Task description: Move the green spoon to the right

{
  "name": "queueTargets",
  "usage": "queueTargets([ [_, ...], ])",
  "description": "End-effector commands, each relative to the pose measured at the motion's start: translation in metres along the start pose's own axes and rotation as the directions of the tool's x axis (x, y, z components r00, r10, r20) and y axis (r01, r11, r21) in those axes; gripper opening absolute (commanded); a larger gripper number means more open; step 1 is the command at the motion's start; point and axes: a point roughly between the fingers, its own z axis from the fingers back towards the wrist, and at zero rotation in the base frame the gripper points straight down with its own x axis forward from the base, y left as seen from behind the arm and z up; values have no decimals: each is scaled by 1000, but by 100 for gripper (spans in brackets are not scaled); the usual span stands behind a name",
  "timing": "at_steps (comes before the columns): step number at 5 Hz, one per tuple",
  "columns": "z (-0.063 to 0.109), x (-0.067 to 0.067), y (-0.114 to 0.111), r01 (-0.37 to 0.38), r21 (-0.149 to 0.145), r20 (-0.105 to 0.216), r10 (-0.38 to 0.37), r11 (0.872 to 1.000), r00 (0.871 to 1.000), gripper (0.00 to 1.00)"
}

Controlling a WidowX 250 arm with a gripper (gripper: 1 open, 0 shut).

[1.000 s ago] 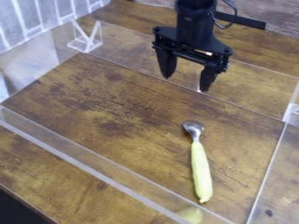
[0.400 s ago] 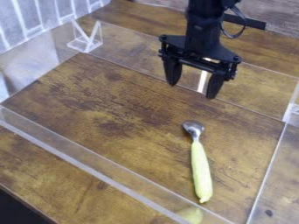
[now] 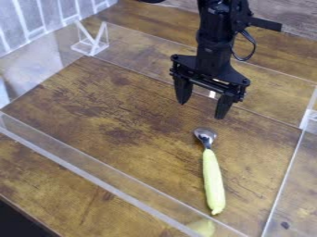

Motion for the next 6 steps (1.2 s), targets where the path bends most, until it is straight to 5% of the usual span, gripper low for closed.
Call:
queueTargets([
  [1, 29, 15, 3, -47, -6, 56, 47, 999, 997, 100],
  [5, 32, 8, 18, -113, 5, -13, 113, 994, 993, 100],
  [6, 29, 4, 14, -164, 11, -23, 164, 986, 986, 0],
])
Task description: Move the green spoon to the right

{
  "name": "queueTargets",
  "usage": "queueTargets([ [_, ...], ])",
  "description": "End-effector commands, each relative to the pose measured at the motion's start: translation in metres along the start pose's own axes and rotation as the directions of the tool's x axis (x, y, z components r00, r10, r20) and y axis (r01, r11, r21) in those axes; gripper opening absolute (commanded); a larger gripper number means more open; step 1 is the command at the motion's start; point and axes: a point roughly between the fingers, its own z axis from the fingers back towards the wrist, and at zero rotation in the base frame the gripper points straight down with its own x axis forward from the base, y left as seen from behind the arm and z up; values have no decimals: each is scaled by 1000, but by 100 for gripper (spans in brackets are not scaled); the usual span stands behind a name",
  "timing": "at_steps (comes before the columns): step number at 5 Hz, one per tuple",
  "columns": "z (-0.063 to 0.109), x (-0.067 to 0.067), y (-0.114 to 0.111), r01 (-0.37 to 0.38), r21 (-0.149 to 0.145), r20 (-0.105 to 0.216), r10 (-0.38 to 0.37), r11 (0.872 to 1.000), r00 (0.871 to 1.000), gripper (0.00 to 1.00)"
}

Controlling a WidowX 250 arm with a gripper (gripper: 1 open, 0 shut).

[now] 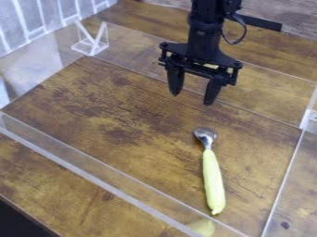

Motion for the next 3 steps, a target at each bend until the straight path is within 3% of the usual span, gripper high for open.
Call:
queueTargets([
  [1, 16, -5, -15, -16, -14, 31, 16, 1000, 999, 100],
  [2, 18, -13, -26, -20, -14, 24, 20, 1000, 1000, 100],
  [3, 2, -15, -34, 120, -40, 41, -118, 992, 992, 100],
])
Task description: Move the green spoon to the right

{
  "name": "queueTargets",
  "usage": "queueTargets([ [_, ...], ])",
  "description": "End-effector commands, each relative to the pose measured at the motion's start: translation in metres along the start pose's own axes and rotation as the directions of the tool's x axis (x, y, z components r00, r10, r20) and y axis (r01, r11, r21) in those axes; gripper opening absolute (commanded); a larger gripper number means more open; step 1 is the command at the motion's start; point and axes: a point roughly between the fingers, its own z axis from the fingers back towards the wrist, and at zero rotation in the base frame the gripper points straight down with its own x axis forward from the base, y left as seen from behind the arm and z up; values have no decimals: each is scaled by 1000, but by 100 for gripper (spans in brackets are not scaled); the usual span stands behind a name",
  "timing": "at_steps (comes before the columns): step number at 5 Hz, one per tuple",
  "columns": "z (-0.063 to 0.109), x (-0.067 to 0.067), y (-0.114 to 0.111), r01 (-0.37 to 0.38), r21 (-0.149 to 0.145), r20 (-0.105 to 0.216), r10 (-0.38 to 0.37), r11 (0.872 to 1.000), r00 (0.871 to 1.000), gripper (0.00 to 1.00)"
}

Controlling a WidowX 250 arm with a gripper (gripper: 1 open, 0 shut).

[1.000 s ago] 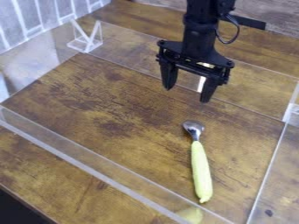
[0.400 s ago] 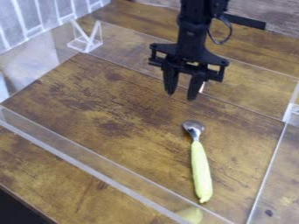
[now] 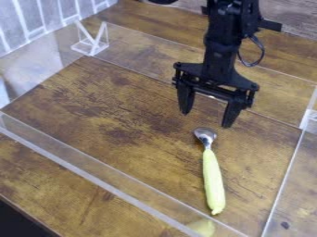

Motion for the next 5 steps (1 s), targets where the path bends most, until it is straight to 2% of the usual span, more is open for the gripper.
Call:
queueTargets([
  [1, 3, 6, -5, 106, -21, 51, -105, 994, 993, 100],
  [3, 13, 15, 13, 193, -20, 59, -191, 981, 980, 100],
  [5, 27, 9, 12, 209, -12, 87, -207, 978, 974, 100],
])
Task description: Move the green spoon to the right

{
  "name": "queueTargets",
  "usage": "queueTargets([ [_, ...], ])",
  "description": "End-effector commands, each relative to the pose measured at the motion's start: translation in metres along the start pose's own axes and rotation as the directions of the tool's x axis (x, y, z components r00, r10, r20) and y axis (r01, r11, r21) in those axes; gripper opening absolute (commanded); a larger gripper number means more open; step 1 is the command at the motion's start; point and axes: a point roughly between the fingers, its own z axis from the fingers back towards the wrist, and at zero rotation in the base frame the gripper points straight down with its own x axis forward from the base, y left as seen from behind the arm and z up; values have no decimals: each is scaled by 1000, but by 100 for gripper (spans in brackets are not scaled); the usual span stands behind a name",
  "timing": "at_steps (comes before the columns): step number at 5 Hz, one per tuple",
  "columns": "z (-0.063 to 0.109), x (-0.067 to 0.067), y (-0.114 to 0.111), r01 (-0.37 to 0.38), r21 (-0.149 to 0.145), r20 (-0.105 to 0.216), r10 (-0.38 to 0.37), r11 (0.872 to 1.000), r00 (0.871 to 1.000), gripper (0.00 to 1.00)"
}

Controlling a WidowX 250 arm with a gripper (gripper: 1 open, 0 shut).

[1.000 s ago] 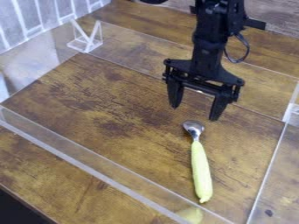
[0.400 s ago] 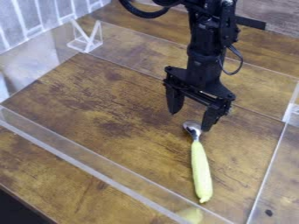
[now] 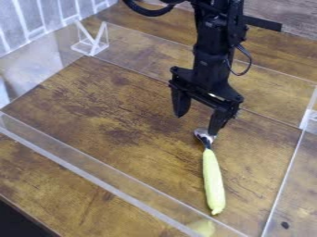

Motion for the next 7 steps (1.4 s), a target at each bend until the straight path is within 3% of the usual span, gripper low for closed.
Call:
queueTargets([
  [1, 43, 5, -1, 1, 1, 114, -2, 1000, 993, 100],
  [3, 55, 5, -1, 33, 7, 126, -33, 999, 992, 100],
  [5, 60, 19, -1, -139, 23, 117, 135, 990, 984, 100],
  [6, 45, 16, -6, -151, 12, 107, 149, 988, 983, 100],
  [7, 36, 17, 7, -175, 15, 93, 173, 984, 981, 100],
])
